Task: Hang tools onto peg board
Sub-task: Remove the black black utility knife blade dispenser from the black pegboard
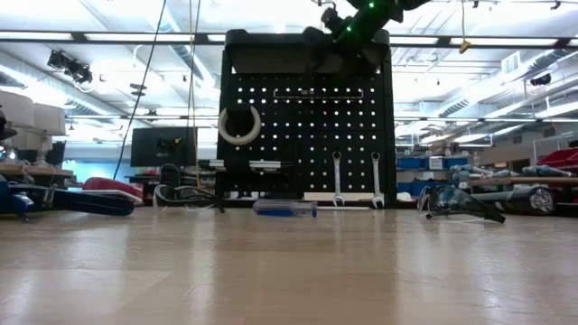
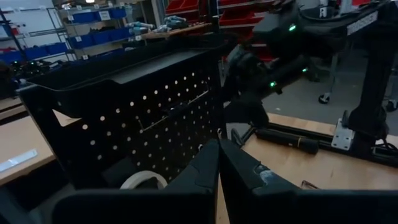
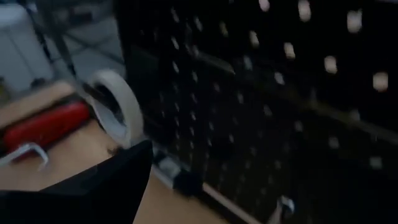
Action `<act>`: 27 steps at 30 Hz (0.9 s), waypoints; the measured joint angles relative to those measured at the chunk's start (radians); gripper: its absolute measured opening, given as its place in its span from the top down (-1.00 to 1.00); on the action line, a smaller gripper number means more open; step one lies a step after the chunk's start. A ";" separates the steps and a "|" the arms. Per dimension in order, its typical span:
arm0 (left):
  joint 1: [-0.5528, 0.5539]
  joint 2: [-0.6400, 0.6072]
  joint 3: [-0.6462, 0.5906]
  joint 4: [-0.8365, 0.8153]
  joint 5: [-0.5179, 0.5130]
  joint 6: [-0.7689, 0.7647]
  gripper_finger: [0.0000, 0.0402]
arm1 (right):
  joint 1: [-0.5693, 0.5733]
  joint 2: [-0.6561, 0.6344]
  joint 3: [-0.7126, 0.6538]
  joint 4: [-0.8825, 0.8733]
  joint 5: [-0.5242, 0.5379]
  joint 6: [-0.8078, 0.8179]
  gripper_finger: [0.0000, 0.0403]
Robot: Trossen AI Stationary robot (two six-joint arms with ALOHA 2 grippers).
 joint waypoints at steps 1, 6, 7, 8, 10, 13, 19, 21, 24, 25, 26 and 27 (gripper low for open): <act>0.000 0.001 0.000 -0.001 -0.001 0.000 0.91 | 0.011 0.000 -0.007 0.039 0.026 -0.020 -0.88; 0.000 0.001 0.000 -0.002 -0.016 0.000 0.91 | 0.072 -0.001 -0.049 0.162 0.186 -0.137 -0.88; 0.000 0.001 0.000 -0.002 -0.017 0.000 0.91 | 0.077 -0.001 -0.054 0.168 0.198 -0.155 -0.88; 0.000 0.001 0.000 -0.002 -0.017 0.000 0.91 | 0.079 -0.001 -0.061 0.167 0.208 -0.173 -0.88; 0.000 0.002 0.000 -0.002 -0.017 0.000 0.91 | 0.088 -0.001 -0.076 0.164 0.241 -0.202 -0.88; 0.000 0.004 0.000 -0.002 -0.016 0.000 0.91 | 0.092 -0.001 -0.098 0.192 0.319 -0.223 -0.88; 0.000 0.004 0.000 -0.002 -0.016 0.000 0.91 | 0.085 0.012 -0.152 0.342 0.389 -0.590 -0.88; 0.000 0.005 0.000 -0.002 -0.016 0.000 0.91 | 0.097 0.025 -0.153 0.346 0.406 -0.705 -0.88; 0.000 0.005 0.000 -0.002 -0.016 0.000 0.91 | 0.108 0.032 -0.155 0.331 0.426 -0.817 -0.88; 0.000 0.004 0.000 -0.003 -0.016 0.000 0.91 | 0.112 0.038 -0.154 0.343 0.433 -0.852 -0.88; 0.000 0.004 0.000 -0.002 -0.016 0.000 0.91 | 0.115 0.041 -0.152 0.351 0.446 -0.892 -0.88; 0.000 0.005 0.000 -0.002 -0.016 0.000 0.91 | 0.116 0.044 -0.152 0.338 0.467 -0.936 -0.87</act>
